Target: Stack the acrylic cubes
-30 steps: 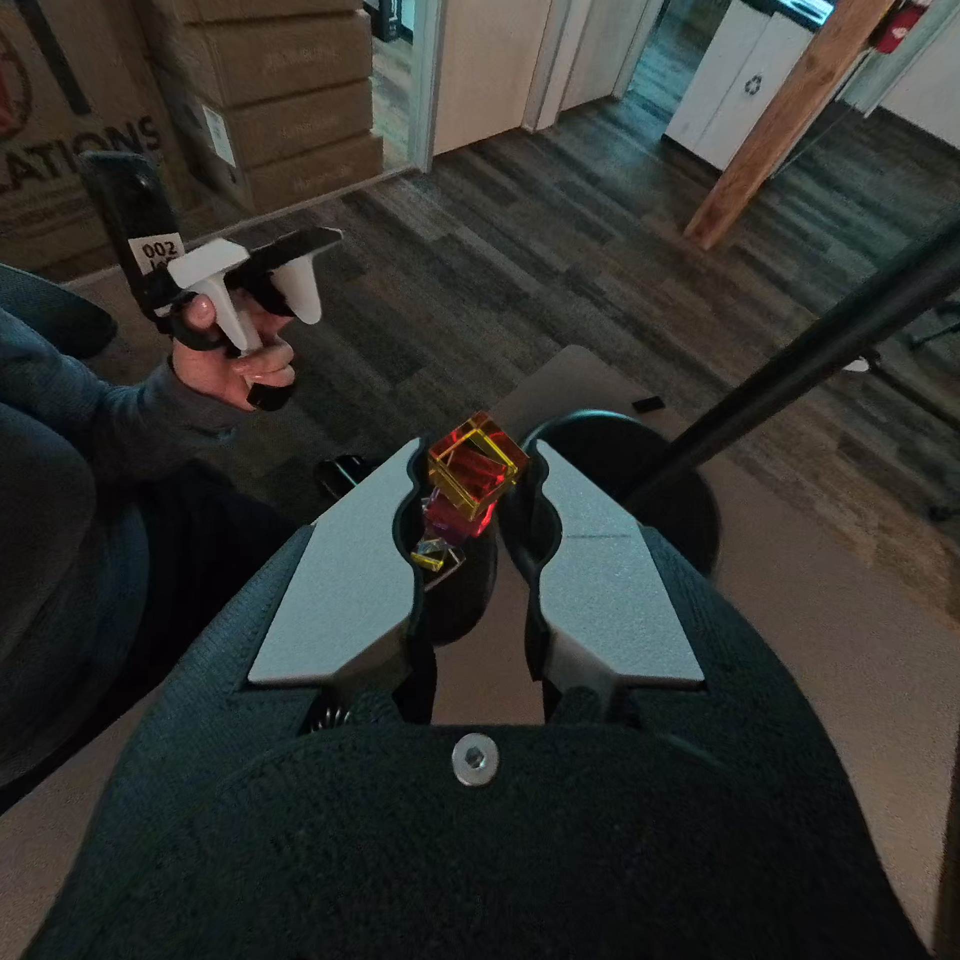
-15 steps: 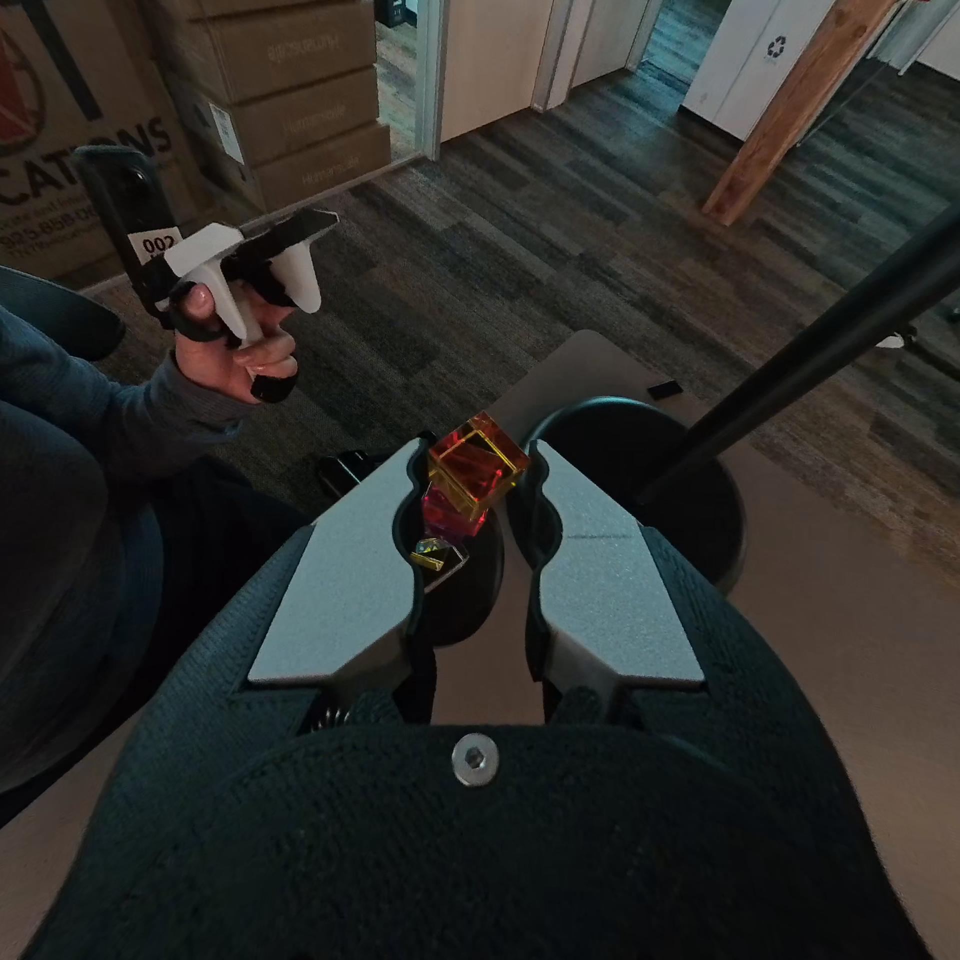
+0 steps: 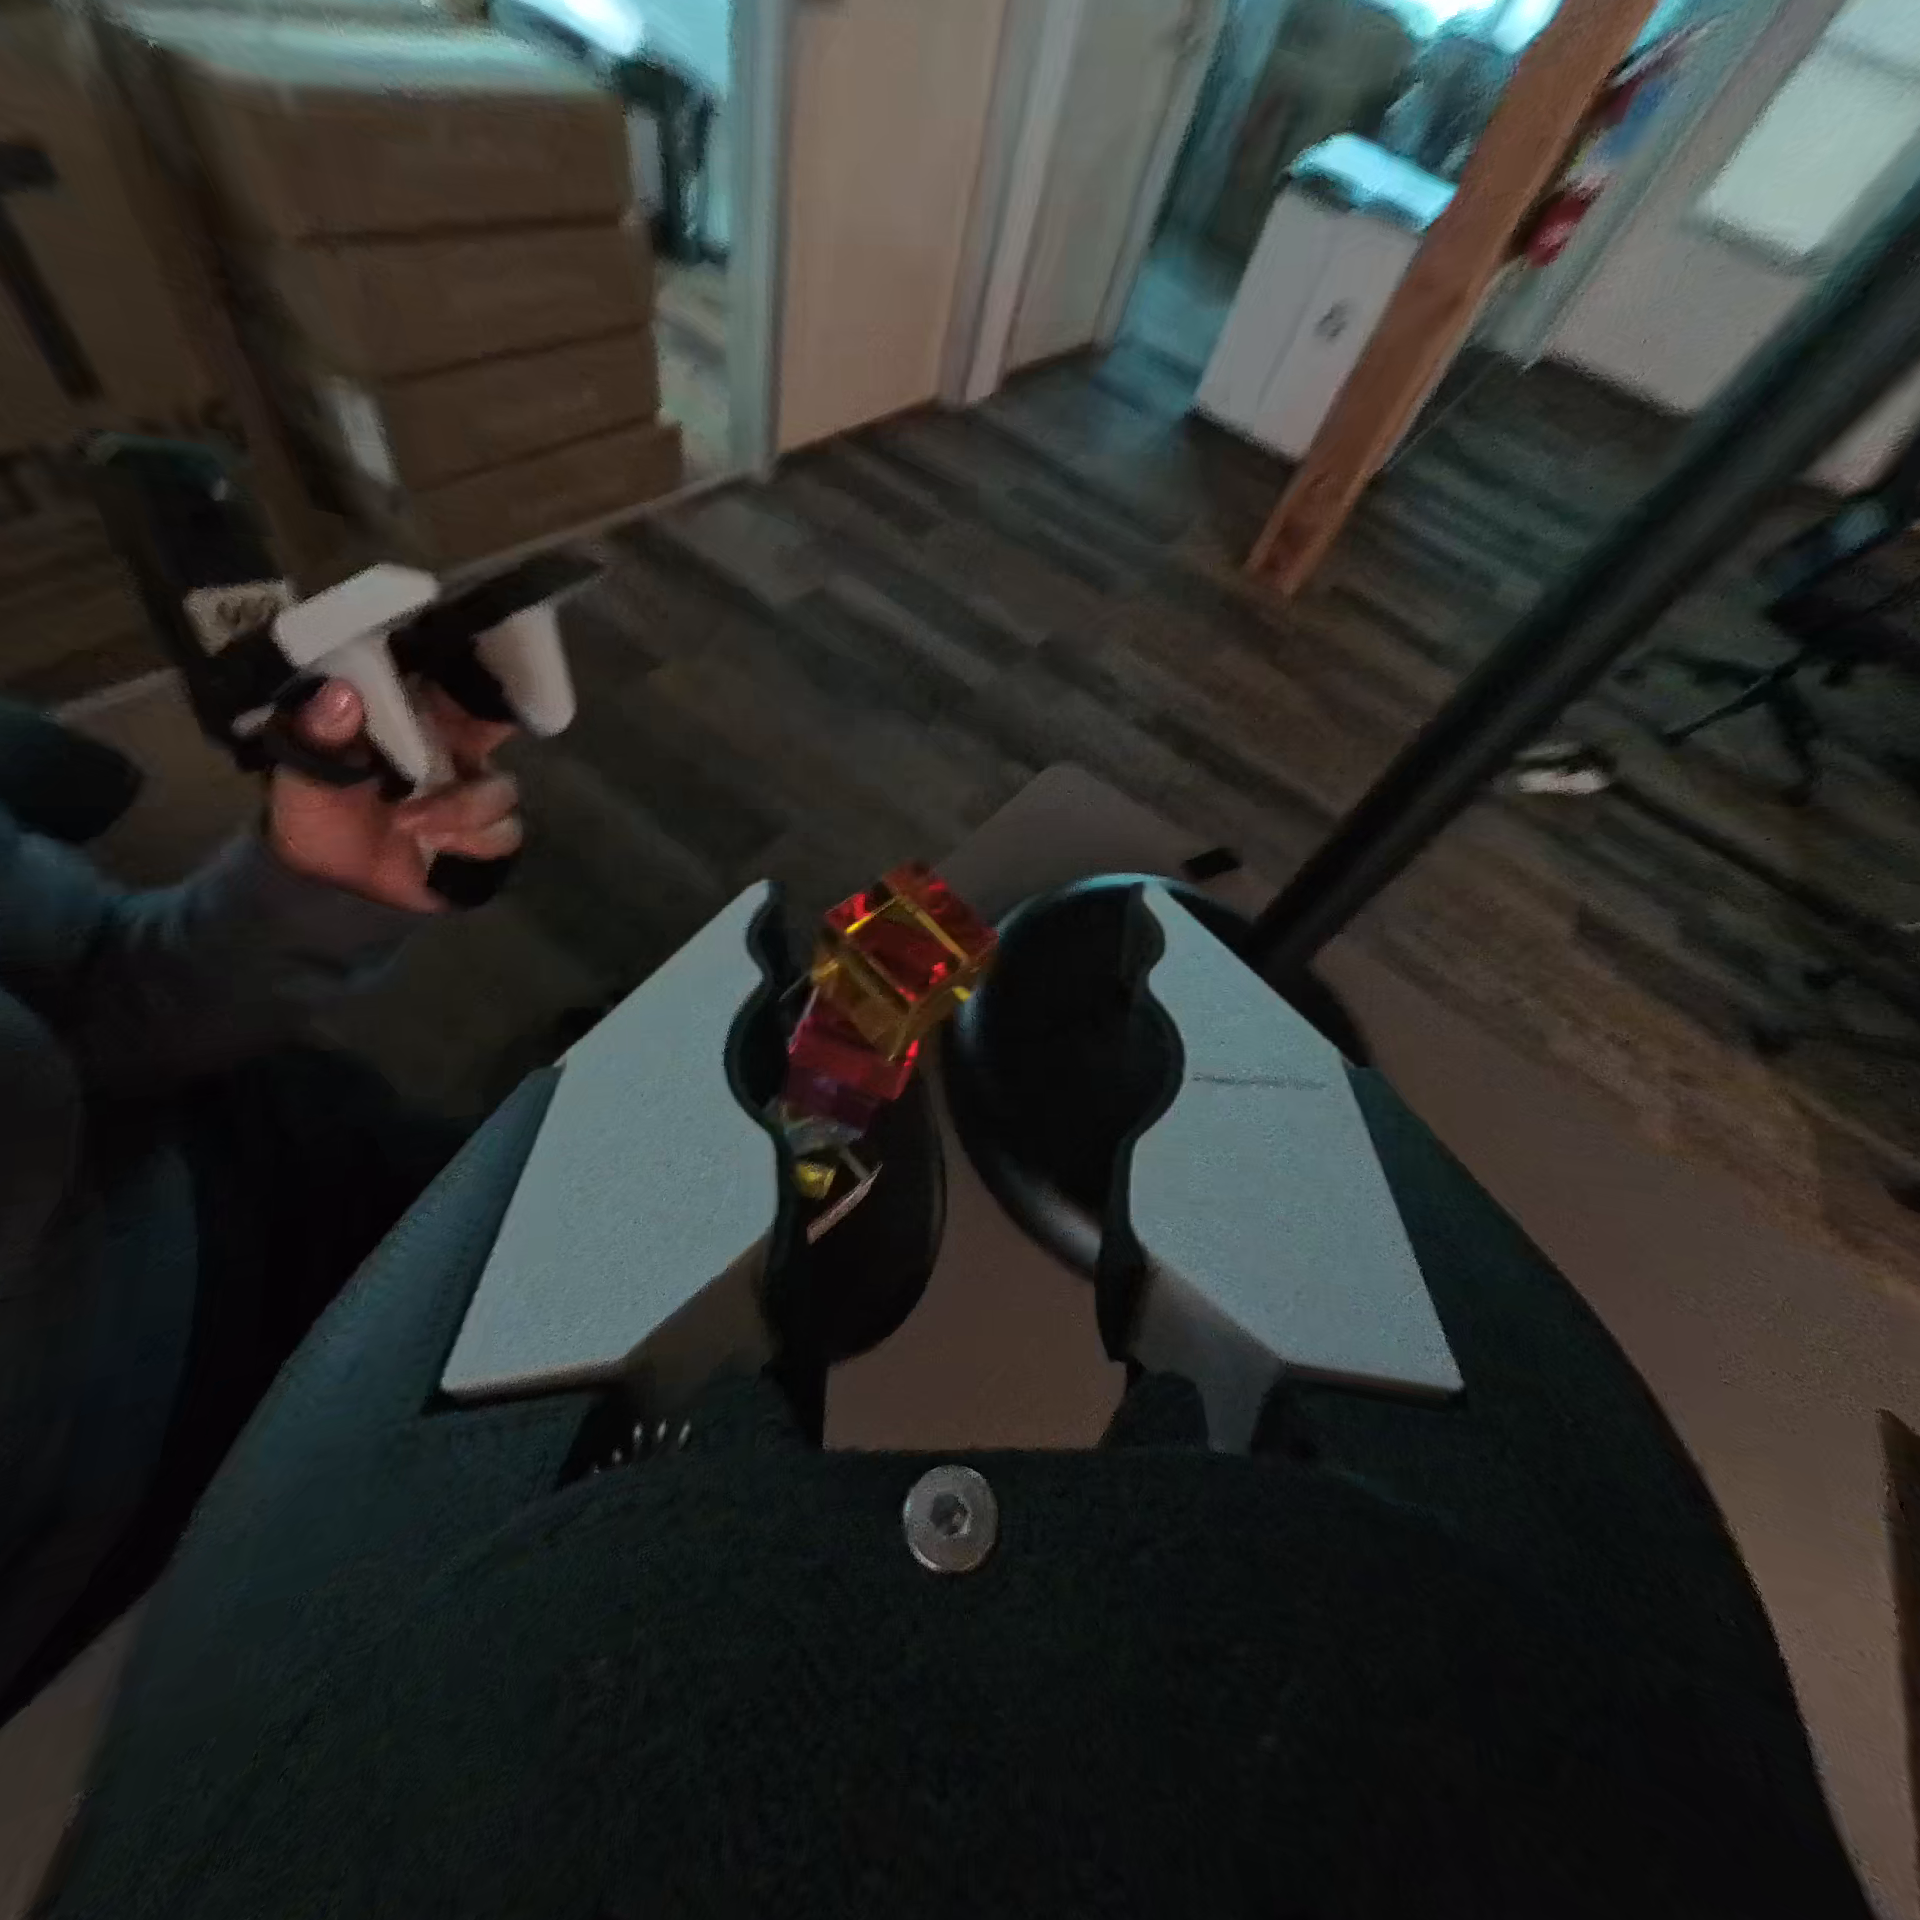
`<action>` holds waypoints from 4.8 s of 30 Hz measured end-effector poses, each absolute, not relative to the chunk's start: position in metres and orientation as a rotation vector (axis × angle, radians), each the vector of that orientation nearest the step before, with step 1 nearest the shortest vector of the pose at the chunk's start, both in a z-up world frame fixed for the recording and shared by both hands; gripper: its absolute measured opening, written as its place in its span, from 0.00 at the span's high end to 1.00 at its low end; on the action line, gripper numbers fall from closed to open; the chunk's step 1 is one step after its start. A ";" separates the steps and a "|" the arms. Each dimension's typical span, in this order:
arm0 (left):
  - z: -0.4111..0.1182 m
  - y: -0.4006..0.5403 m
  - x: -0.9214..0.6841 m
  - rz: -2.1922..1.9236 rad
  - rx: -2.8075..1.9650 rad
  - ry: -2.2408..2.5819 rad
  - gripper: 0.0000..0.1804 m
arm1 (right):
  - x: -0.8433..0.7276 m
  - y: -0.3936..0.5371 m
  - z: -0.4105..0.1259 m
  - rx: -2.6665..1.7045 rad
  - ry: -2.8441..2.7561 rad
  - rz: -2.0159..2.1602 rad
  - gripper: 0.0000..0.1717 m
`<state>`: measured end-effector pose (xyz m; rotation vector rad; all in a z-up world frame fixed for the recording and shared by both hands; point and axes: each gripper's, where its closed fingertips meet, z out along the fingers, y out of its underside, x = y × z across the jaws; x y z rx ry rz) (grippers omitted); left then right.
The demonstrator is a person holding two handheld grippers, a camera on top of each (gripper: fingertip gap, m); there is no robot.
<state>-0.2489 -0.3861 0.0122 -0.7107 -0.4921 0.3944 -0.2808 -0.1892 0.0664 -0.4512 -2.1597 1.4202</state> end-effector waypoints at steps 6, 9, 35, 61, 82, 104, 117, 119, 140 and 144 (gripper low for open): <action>0.010 -0.393 -0.255 0.409 -0.707 -0.510 0.61 | -0.256 -0.159 0.093 -0.469 -1.670 1.477 0.59; 0.009 -0.396 -0.258 0.414 -0.705 -0.520 0.61 | -0.240 -0.140 0.088 -0.476 -1.458 1.369 0.60; -0.002 -0.360 -0.260 0.380 -0.759 -0.511 0.61 | -0.212 -0.242 -0.072 0.011 -1.489 0.896 0.95; -0.009 -0.349 -0.261 0.359 -0.785 -0.513 0.61 | -0.244 -0.246 -0.056 -0.164 -1.570 0.664 1.00; -0.012 -0.337 -0.258 0.350 -0.831 -0.500 0.61 | -0.200 -0.219 -0.071 -0.014 -1.459 0.679 1.00; -0.012 -0.305 -0.245 0.322 -0.880 -0.444 0.60 | -0.136 -0.101 -0.094 -0.421 -1.551 0.667 1.00; -0.006 -0.308 -0.250 0.344 -0.876 -0.439 0.60 | -0.222 -0.176 -0.073 -0.919 -1.782 1.453 0.74; -0.008 -0.311 -0.248 0.353 -0.875 -0.437 0.60 | -0.231 -0.187 -0.076 -0.952 -1.837 1.417 0.75; -0.018 -0.317 -0.257 0.358 -0.866 -0.452 0.61 | -0.265 -0.197 -0.043 -0.943 -1.875 1.514 0.86; -0.022 -0.317 -0.256 0.354 -0.879 -0.449 0.61 | -0.270 -0.200 -0.049 -0.931 -1.885 1.477 0.86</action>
